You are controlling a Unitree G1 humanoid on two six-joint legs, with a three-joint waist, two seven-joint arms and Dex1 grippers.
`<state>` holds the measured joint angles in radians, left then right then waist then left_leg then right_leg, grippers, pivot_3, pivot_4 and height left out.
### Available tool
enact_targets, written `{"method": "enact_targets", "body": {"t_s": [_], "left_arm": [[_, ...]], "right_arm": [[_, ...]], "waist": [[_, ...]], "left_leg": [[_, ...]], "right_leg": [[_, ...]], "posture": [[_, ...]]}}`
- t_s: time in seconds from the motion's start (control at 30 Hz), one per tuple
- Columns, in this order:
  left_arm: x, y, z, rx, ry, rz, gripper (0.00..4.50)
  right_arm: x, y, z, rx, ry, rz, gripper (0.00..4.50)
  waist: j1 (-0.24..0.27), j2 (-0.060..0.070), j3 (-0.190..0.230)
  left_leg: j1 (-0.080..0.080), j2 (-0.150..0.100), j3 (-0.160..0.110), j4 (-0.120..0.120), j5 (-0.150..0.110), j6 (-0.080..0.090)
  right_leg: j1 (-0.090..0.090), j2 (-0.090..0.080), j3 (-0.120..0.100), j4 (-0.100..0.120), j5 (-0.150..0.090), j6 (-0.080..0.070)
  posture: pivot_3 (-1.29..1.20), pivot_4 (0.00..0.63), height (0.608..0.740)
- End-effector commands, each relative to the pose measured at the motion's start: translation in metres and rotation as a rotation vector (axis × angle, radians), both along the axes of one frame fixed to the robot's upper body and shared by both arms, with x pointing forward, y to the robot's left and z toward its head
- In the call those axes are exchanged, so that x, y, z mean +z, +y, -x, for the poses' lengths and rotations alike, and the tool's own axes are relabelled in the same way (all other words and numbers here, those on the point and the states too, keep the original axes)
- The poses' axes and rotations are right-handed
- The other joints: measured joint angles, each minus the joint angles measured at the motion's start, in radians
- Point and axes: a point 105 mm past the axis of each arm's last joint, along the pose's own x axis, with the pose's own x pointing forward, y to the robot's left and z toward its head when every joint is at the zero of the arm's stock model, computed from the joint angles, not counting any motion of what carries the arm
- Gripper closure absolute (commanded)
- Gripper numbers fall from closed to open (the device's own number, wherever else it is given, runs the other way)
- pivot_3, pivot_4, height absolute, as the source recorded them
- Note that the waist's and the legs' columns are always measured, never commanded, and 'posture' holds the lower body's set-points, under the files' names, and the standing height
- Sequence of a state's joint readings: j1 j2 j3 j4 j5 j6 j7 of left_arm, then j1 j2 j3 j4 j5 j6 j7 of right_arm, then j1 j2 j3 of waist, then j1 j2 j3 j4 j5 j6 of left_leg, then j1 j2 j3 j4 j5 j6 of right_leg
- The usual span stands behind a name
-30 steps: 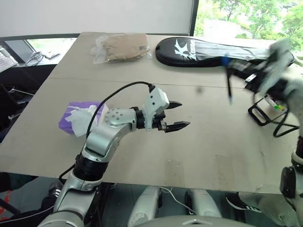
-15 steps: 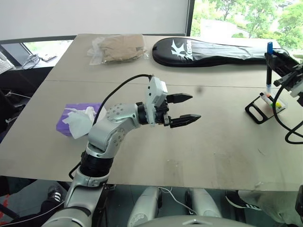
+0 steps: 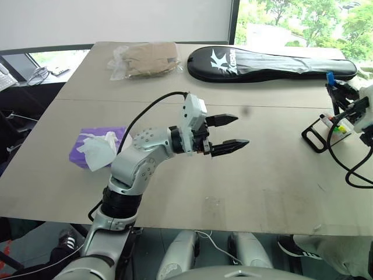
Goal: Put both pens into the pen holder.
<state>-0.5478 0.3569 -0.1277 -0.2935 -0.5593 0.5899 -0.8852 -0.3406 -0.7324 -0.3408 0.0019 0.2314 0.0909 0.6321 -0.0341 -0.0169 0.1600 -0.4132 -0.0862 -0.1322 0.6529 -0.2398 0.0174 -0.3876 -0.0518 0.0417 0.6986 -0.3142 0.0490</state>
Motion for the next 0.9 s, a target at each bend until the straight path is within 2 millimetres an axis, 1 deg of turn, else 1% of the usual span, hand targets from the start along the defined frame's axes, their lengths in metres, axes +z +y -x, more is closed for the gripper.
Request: {"method": "enact_targets", "body": {"t_s": [0.03,0.07,0.13,0.17,0.2,0.23,0.3,0.33,0.37,0.4,0.47,0.5,0.53,0.57,0.63,0.7,0.77,0.8,0.83,0.9], "left_arm": [[0.012,0.001,0.002,0.010,-0.047,0.036,0.65],[0.012,0.002,0.002,0.014,-0.046,0.038,0.65],[0.013,0.003,0.000,0.034,-0.050,0.047,0.65],[0.013,0.003,-0.001,0.046,-0.053,0.052,0.65],[0.014,0.004,-0.002,0.058,-0.053,0.058,0.65],[0.014,0.005,-0.003,0.072,-0.052,0.066,0.65],[0.015,0.009,-0.008,0.126,-0.056,0.074,0.65],[0.016,0.012,-0.012,0.163,-0.059,0.078,0.65],[0.015,0.015,-0.016,0.207,-0.053,0.086,0.65],[0.014,0.021,-0.022,0.265,-0.035,0.101,0.65],[0.007,0.035,-0.032,0.390,-0.015,0.098,0.65],[-0.001,0.043,-0.034,0.439,0.000,0.078,0.65],[-0.007,0.050,-0.034,0.475,0.023,0.066,0.65],[-0.013,0.057,-0.032,0.508,0.055,0.064,0.65],[-0.026,0.072,-0.023,0.555,0.096,0.034,0.65],[-0.037,0.082,-0.013,0.581,0.121,-0.004,0.65],[-0.052,0.097,0.001,0.620,0.161,-0.053,0.65],[-0.058,0.103,0.008,0.638,0.181,-0.073,0.65],[-0.062,0.108,0.014,0.655,0.196,-0.086,0.65],[-0.066,0.113,0.020,0.673,0.209,-0.098,0.65]], "right_arm": [[0.009,-0.001,0.004,0.000,-0.053,0.039,2.40],[0.008,-0.001,0.004,-0.002,-0.052,0.047,2.13],[0.010,-0.002,0.006,-0.018,-0.072,0.075,1.23],[0.016,0.000,0.008,-0.018,-0.100,0.095,0.87],[0.023,0.004,0.011,-0.013,-0.127,0.098,0.28],[0.030,0.009,0.013,0.010,-0.145,0.078,0.07],[0.043,0.030,0.020,0.113,-0.142,-0.016,0.07],[0.046,0.041,0.024,0.171,-0.121,-0.062,0.07],[0.047,0.053,0.029,0.233,-0.090,-0.106,0.07],[0.044,0.070,0.036,0.307,-0.046,-0.142,0.07],[0.027,0.096,0.049,0.421,0.067,-0.160,0.07],[0.014,0.106,0.057,0.463,0.129,-0.163,0.07],[0.002,0.111,0.063,0.473,0.183,-0.170,0.07],[-0.012,0.111,0.066,0.457,0.225,-0.171,0.07],[-0.040,0.102,0.072,0.382,0.295,-0.187,0.07],[-0.061,0.089,0.077,0.292,0.345,-0.253,0.07],[-0.082,0.079,0.086,0.225,0.387,-0.247,0.07],[-0.089,0.075,0.089,0.196,0.399,-0.251,0.07],[-0.093,0.075,0.091,0.195,0.413,-0.243,0.07],[-0.096,0.077,0.092,0.192,0.416,-0.233,0.07]], "waist": [[0.000,0.000,0.000],[0.000,0.000,0.000],[-0.001,0.000,0.000],[-0.001,0.000,0.000],[0.000,0.000,0.000],[-0.001,0.000,0.000],[-0.002,0.000,0.000],[-0.003,0.000,0.000],[-0.004,0.000,0.000],[-0.004,0.000,0.000],[-0.001,0.000,0.000],[0.002,0.000,0.000],[0.004,-0.001,-0.001],[0.009,-0.001,-0.001],[0.020,0.000,-0.001],[0.024,-0.001,-0.001],[0.027,0.000,-0.001],[0.027,0.000,-0.001],[0.025,0.001,-0.001],[0.022,0.002,-0.002]], "left_leg": [[0.000,0.000,0.000,0.000,0.000,0.000],[0.000,0.000,0.000,0.000,0.000,0.000],[0.000,0.000,0.000,0.000,0.000,0.000],[0.000,0.000,0.000,0.000,0.000,0.000],[0.000,0.000,0.000,0.000,0.000,0.000],[0.000,0.000,0.000,0.000,0.000,0.000],[0.000,0.000,0.000,0.000,0.000,0.000],[0.000,0.000,0.000,0.000,0.000,0.000],[0.000,0.000,0.000,0.000,0.000,0.000],[0.000,0.001,0.000,0.000,0.000,0.000],[0.000,0.001,-0.002,0.000,0.000,0.000],[0.000,0.001,-0.002,0.000,0.000,0.000],[0.000,0.001,-0.003,0.000,0.000,0.000],[0.000,0.001,-0.003,0.000,0.000,0.000],[-0.001,0.000,-0.002,0.000,0.000,0.000],[-0.001,0.000,-0.002,0.000,0.000,0.000],[0.000,0.000,-0.003,-0.001,0.000,0.000],[0.000,0.000,-0.002,-0.001,0.000,0.000],[0.001,0.000,-0.002,-0.001,0.000,0.000],[0.004,0.000,-0.001,-0.001,0.000,0.001]], "right_leg": [[0.000,0.000,0.000,0.000,0.000,0.000],[0.000,0.000,0.000,0.000,0.000,0.000],[0.000,0.000,0.000,0.000,0.000,0.000],[0.000,0.000,0.000,0.000,0.000,0.000],[0.000,0.000,0.000,0.000,0.000,0.000],[0.000,0.000,0.000,0.000,0.000,0.000],[0.000,0.000,0.000,0.000,0.000,0.000],[0.000,0.000,0.000,0.000,0.000,0.000],[0.000,0.000,0.001,0.000,0.000,0.000],[0.000,0.000,0.001,0.000,0.000,0.000],[0.000,0.000,0.001,0.000,0.000,0.000],[0.001,0.000,0.000,-0.001,0.000,0.000],[0.001,0.000,0.000,-0.001,0.000,0.000],[0.001,0.000,0.000,-0.002,0.000,0.000],[0.001,-0.001,0.000,-0.002,0.000,0.000],[0.001,-0.001,0.000,-0.002,0.000,0.000],[0.001,-0.001,0.000,-0.002,0.000,0.000],[0.001,-0.001,0.001,-0.002,0.000,0.000],[0.001,-0.001,0.001,-0.002,0.000,0.000],[0.003,-0.001,0.002,-0.001,0.000,0.000]], "posture": [[0.00,0.150,0.740],[0.00,0.150,0.740],[0.00,0.150,0.740],[0.00,0.150,0.740],[0.00,0.150,0.740],[0.00,0.150,0.740],[0.00,0.150,0.740],[0.00,0.150,0.740],[0.00,0.150,0.740],[0.00,0.150,0.740],[0.00,0.150,0.740],[0.00,0.150,0.740],[0.00,0.150,0.740],[0.00,0.150,0.740],[0.00,0.150,0.740],[0.00,0.150,0.740],[0.00,0.150,0.740],[0.00,0.150,0.740],[0.00,0.150,0.740],[0.00,0.150,0.740]]}}
